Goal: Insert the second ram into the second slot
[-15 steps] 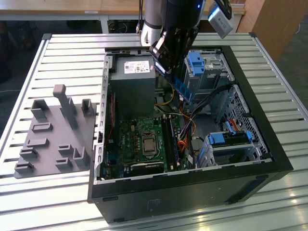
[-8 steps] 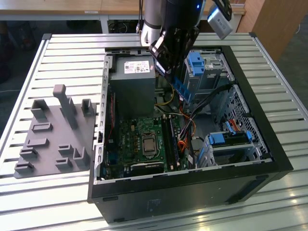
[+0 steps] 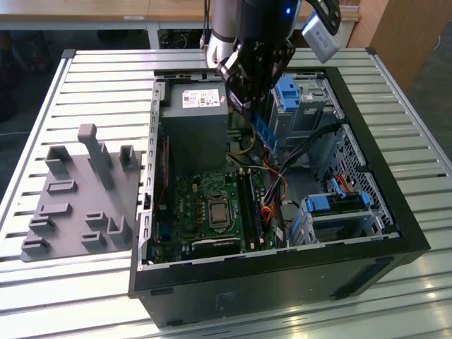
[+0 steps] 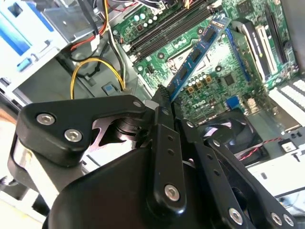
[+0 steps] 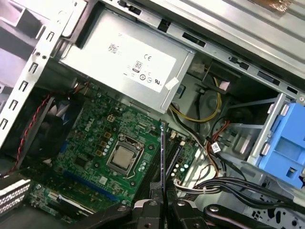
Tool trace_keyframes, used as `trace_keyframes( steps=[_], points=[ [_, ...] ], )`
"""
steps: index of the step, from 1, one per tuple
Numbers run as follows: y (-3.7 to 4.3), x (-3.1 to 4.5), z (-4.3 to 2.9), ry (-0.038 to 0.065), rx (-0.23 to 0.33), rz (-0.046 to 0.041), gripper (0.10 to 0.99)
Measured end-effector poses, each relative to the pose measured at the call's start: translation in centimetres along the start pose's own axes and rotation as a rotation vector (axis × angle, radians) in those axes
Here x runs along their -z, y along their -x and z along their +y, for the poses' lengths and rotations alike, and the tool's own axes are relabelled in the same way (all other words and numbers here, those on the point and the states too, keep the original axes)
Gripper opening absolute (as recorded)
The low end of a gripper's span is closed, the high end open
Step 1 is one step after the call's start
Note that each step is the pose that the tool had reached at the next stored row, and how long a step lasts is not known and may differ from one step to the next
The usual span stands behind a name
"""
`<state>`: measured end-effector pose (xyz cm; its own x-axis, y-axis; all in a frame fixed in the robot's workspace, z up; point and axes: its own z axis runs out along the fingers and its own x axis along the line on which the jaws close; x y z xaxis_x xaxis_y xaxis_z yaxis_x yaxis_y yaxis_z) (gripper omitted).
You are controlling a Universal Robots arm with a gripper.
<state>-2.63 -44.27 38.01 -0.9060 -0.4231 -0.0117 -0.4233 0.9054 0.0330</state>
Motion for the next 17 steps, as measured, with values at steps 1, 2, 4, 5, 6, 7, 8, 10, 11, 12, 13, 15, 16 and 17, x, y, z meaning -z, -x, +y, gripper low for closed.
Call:
trace_keyframes(
  steps=[1,2,4,5,6,7,8,10,11,12,13,15,16,17],
  points=[
    [0.00,-0.01,0.00,0.000,-0.015,-0.0004,0.141],
    [0.00,-0.01,0.00,-0.001,-0.029,-0.0008,0.141],
    [0.00,-0.02,0.00,-0.002,-0.058,-0.0016,0.141],
    [0.00,-0.02,0.00,-0.002,-0.073,-0.0019,0.141],
    [0.00,-0.02,0.00,-0.002,-0.088,-0.0023,0.141],
    [0.00,-0.03,0.00,-0.003,-0.102,-0.0027,0.141],
    [0.00,-0.03,0.00,-0.003,-0.116,-0.0032,0.141],
    [0.00,-0.04,0.00,-0.003,-0.143,-0.0040,0.141],
    [0.00,-0.04,0.00,-0.003,-0.156,-0.0044,0.141],
    [0.00,-0.04,0.00,-0.004,-0.169,-0.0048,0.141],
    [0.00,-0.05,0.00,-0.004,-0.183,-0.0052,0.141],
    [0.00,-0.05,0.00,-0.004,-0.208,-0.0060,0.141],
    [0.00,-0.06,0.00,-0.005,-0.221,-0.0064,0.141],
    [0.00,-0.06,0.00,-0.005,-0.234,-0.0067,0.141]
  ],
)
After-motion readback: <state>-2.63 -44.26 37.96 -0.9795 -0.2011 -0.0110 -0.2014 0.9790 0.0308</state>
